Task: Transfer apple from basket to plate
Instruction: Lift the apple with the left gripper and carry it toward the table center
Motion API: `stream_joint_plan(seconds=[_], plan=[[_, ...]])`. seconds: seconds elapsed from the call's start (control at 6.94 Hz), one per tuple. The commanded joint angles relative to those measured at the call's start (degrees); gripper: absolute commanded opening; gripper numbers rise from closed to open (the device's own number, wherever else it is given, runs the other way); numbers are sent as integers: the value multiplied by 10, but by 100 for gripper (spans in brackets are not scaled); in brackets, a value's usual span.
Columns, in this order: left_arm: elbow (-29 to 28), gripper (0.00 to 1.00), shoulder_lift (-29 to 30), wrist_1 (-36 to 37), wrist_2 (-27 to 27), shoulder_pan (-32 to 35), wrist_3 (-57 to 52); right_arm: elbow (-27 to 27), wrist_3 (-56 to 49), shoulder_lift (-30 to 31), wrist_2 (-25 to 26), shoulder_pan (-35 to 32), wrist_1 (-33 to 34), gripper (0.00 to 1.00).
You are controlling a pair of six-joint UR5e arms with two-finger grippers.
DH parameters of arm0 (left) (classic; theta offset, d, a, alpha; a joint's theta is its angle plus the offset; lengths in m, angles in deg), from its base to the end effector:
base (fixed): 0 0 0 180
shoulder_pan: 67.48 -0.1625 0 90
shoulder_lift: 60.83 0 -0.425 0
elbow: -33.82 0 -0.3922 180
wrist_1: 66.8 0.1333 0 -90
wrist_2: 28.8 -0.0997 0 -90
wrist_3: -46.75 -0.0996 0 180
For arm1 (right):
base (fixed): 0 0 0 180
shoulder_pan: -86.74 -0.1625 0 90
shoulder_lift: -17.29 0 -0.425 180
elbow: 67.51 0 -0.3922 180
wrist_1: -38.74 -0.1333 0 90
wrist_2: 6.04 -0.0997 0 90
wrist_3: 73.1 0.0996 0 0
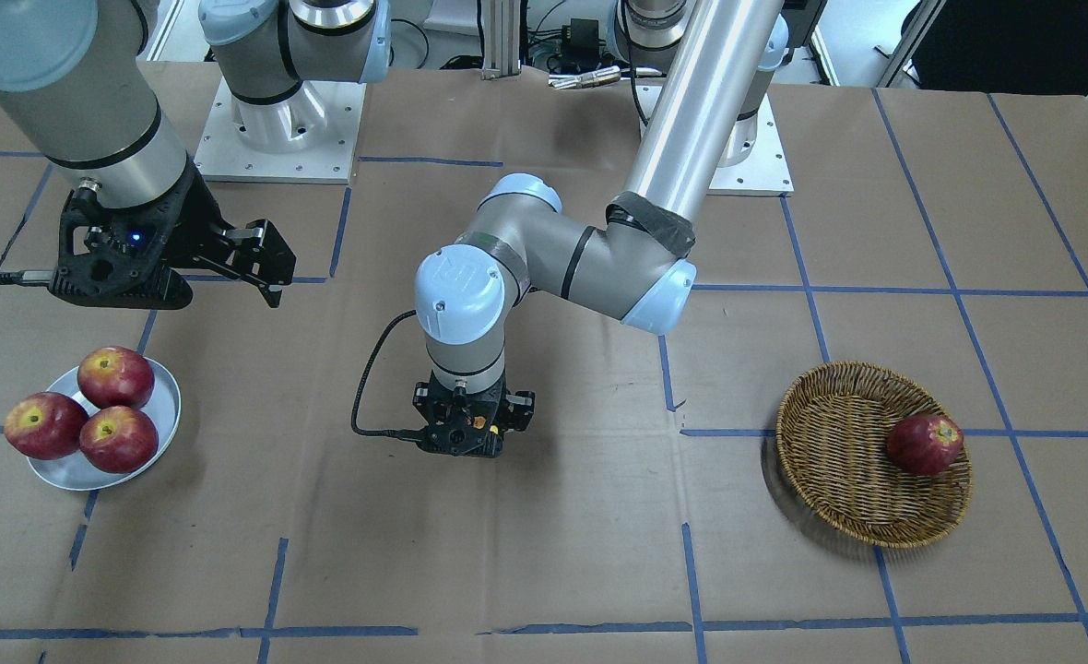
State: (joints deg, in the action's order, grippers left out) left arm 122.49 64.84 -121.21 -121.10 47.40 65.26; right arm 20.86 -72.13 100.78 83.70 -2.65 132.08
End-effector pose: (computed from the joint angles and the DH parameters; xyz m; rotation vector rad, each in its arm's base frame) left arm -0.4007 -0.5566 0.1892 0.1722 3.1071 -0.0546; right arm 0.1280 -0.5373 0.4492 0.0433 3.1366 0.0422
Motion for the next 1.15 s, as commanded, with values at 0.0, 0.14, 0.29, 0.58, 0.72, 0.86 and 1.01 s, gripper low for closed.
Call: stream_joint_plan(seconds=[0.0, 0.14, 0.29, 0.58, 0.72, 0.86, 1.01], plan=[[0, 63, 3, 13, 0, 0, -10, 0, 0, 0, 0, 0, 0, 100], [0, 66, 5, 14, -1, 0, -11, 0, 0, 0, 0, 0, 0, 100], [0, 84, 6, 15, -2, 0, -11, 0, 0, 0, 0, 0, 0, 100], [0, 99, -2, 20, -2, -1, -11, 0, 0, 0, 0, 0, 0, 100], [-2, 100, -19, 0, -1, -2, -12, 0, -1, 0, 0, 0, 0, 100], [-2, 100, -64, -54, 0, -11, -12, 0, 0, 0, 0, 0, 0, 100], [-2, 100, -120, -116, 4, -25, -22, 0, 0, 0, 0, 0, 0, 100]])
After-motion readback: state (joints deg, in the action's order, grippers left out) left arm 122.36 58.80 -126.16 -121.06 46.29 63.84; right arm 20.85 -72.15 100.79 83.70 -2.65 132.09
